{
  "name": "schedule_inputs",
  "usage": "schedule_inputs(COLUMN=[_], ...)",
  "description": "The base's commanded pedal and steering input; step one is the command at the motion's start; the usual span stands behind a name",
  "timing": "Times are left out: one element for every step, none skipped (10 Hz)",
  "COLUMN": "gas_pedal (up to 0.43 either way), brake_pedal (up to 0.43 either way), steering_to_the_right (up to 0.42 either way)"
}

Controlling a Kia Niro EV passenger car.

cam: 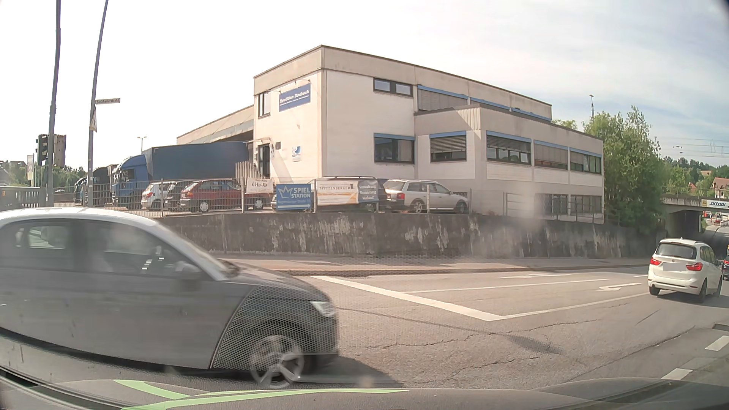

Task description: Follow the waypoints while adhering to traffic rules and regulations

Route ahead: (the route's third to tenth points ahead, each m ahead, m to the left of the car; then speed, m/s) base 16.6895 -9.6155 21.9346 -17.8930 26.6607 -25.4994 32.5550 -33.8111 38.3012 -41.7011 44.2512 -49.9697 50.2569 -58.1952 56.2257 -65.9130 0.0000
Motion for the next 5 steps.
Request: schedule_inputs(gas_pedal=[0.0,0.0,0.0,0.0,0.0], brake_pedal=[0.341,0.341,0.335,0.335,0.335], steering_to_the_right=[0.415,0.415,0.415,0.415,0.415])
